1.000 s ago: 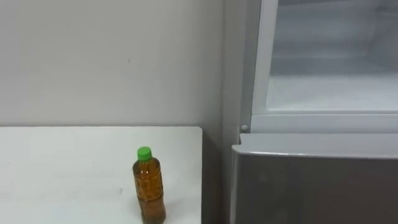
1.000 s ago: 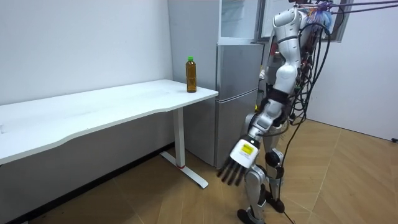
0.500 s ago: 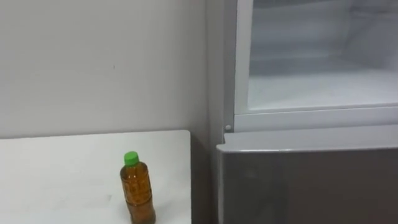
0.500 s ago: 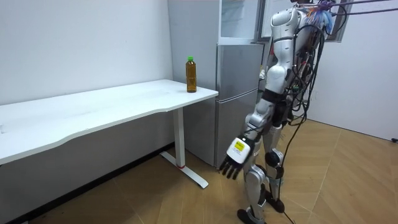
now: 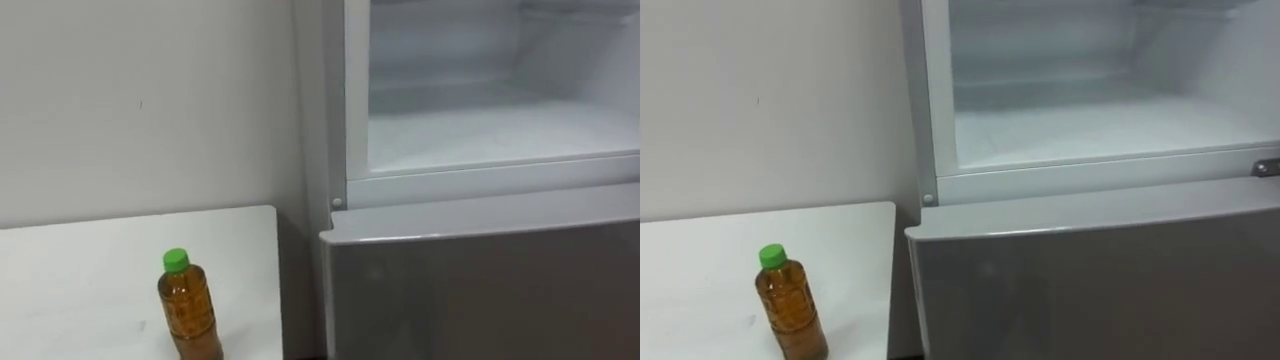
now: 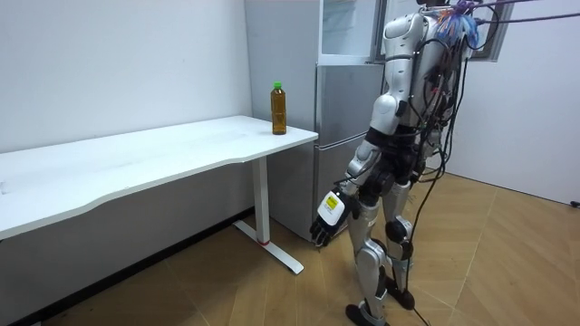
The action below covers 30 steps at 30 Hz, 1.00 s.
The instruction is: Put the bottle in the upper fridge
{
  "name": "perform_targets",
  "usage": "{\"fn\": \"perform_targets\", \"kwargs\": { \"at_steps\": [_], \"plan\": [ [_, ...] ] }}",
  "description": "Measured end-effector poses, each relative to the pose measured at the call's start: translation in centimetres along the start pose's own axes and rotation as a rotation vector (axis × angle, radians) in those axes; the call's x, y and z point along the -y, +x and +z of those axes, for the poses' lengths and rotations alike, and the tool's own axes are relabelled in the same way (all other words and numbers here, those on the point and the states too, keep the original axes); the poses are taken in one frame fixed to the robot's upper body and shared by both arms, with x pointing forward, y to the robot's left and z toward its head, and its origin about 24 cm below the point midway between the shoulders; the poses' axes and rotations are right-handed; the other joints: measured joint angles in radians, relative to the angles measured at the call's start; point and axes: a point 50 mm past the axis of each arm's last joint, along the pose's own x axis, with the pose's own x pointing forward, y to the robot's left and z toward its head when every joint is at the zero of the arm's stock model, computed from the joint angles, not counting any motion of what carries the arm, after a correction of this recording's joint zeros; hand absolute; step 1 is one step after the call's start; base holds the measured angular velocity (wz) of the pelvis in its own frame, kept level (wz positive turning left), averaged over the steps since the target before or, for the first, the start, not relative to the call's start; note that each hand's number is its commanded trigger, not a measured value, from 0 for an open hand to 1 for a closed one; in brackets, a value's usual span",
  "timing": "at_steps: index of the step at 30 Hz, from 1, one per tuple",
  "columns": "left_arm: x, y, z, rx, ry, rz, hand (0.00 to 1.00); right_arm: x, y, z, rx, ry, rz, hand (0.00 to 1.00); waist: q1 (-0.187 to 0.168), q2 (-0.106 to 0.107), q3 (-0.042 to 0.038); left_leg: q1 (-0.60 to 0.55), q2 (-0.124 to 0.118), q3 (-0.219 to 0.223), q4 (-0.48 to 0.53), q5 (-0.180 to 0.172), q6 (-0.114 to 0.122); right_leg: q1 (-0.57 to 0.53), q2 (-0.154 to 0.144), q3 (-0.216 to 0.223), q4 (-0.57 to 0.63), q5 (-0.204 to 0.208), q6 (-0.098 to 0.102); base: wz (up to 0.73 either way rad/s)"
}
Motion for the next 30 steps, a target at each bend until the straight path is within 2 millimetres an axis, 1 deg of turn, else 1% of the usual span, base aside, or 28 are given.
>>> {"fn": "perform_targets", "kwargs": {
  "at_steps": [3, 4, 8, 10, 14, 17, 19, 21, 23, 25, 26, 27, 28, 30],
  "plan": [
    [0.0, -0.1, -1.0, -0.032, 0.007, -0.007, 0.00, -0.1, 0.0, 0.0, -0.001, -0.003, 0.006, 0.00, 0.003, -0.001, 0.0018, 0.007, 0.000, -0.002, -0.001, 0.000, 0.000, 0.010, 0.001, 0.001, 0.000, 0.000, 0.000, -0.01],
    [0.1, -0.2, -1.5, -0.052, 0.012, -0.017, 0.00, -0.1, 0.0, 0.0, -0.002, -0.004, 0.007, 0.00, 0.003, 0.001, 0.0044, 0.011, 0.000, -0.001, 0.000, 0.000, 0.000, 0.015, 0.001, 0.003, -0.002, 0.000, 0.000, 0.00],
    [0.3, -0.4, -2.6, -0.085, 0.012, -0.040, 0.00, -0.2, 0.0, 0.0, -0.004, -0.014, 0.020, 0.00, 0.011, 0.001, 0.0057, 0.012, 0.001, -0.001, 0.002, -0.003, 0.000, 0.013, 0.003, 0.012, -0.003, -0.008, 0.000, 0.00],
    [0.4, -0.6, -3.1, -0.098, 0.010, -0.051, 0.00, -0.2, 0.0, 0.1, -0.005, -0.026, 0.025, 0.00, 0.024, 0.002, 0.0054, 0.011, 0.001, -0.001, 0.008, -0.005, 0.001, 0.012, 0.002, 0.012, -0.001, -0.008, 0.000, 0.00],
    [0.6, -0.7, -3.5, -0.116, 0.003, -0.062, 0.00, -0.7, 0.2, 0.6, 0.008, -0.045, 0.051, 0.00, 0.030, 0.003, 0.0051, 0.002, 0.002, -0.002, 0.019, -0.008, 0.003, 0.011, 0.001, 0.006, 0.000, -0.008, 0.000, 0.04],
    [0.7, -0.6, -3.3, -0.105, 0.001, -0.080, 0.00, -1.7, 0.3, 1.5, 0.041, -0.099, 0.101, 0.00, 0.030, 0.002, 0.0044, -0.024, 0.002, -0.004, 0.031, -0.010, 0.005, -0.012, -0.004, -0.001, 0.010, -0.008, 0.000, 0.06],
    [0.7, -0.6, -3.2, -0.097, -0.001, -0.082, 0.00, -3.0, 0.4, 2.7, 0.089, -0.151, 0.165, 0.00, 0.034, -0.001, 0.0022, -0.028, 0.002, -0.003, 0.032, -0.010, 0.005, -0.017, -0.002, -0.002, 0.016, -0.008, 0.000, -0.02],
    [0.6, -0.6, -2.8, -0.081, 0.001, -0.082, 0.00, -4.0, 0.4, 3.6, 0.122, -0.177, 0.218, 0.00, 0.032, -0.003, 0.0022, -0.026, 0.001, -0.003, 0.033, -0.010, 0.005, -0.014, -0.003, -0.005, 0.017, -0.008, 0.000, 0.04],
    [0.4, -0.5, -2.4, -0.059, 0.001, -0.081, 0.00, -5.1, 0.3, 4.8, 0.174, -0.206, 0.264, 0.00, 0.037, -0.006, 0.0031, -0.027, 0.001, -0.003, 0.033, -0.010, 0.005, -0.014, -0.003, -0.005, 0.017, -0.008, 0.000, 0.02],
    [0.2, -0.4, -2.1, -0.042, 0.000, -0.080, 0.00, -6.7, -0.3, 6.9, 0.272, -0.231, 0.351, 0.00, 0.040, -0.005, 0.0043, -0.027, 0.002, -0.003, 0.036, -0.010, 0.005, -0.014, -0.002, -0.003, 0.018, -0.007, 0.000, 0.00],
    [0.2, -0.4, -2.0, -0.034, -0.001, -0.080, 0.00, -7.1, -0.5, 7.3, 0.296, -0.238, 0.372, 0.00, 0.044, -0.008, 0.0038, -0.027, 0.002, -0.002, 0.037, -0.010, 0.005, -0.014, -0.003, -0.003, 0.019, -0.007, 0.000, 0.00],
    [0.1, -0.3, -1.7, -0.019, -0.001, -0.080, 0.00, -7.9, -1.0, 8.2, 0.348, -0.249, 0.413, 0.00, 0.053, -0.007, 0.0065, -0.027, 0.002, -0.001, 0.038, -0.010, 0.005, -0.014, -0.003, -0.003, 0.021, -0.008, 0.000, 0.00],
    [0.0, -0.3, -1.6, -0.010, 0.000, -0.079, 0.00, -8.7, -1.5, 9.2, 0.399, -0.268, 0.462, 0.00, 0.057, -0.010, 0.0064, -0.028, 0.002, 0.000, 0.038, -0.010, 0.005, -0.014, -0.003, -0.003, 0.020, -0.008, 0.000, 0.00],
    [-0.1, -0.3, -1.5, 0.000, 0.002, -0.076, 0.00, -9.9, -2.3, 10.2, 0.458, -0.301, 0.525, 0.00, 0.062, -0.015, 0.0066, -0.030, 0.002, 0.002, 0.038, -0.011, 0.005, -0.017, -0.003, -0.003, 0.019, -0.008, 0.000, 0.00]
  ]
}}
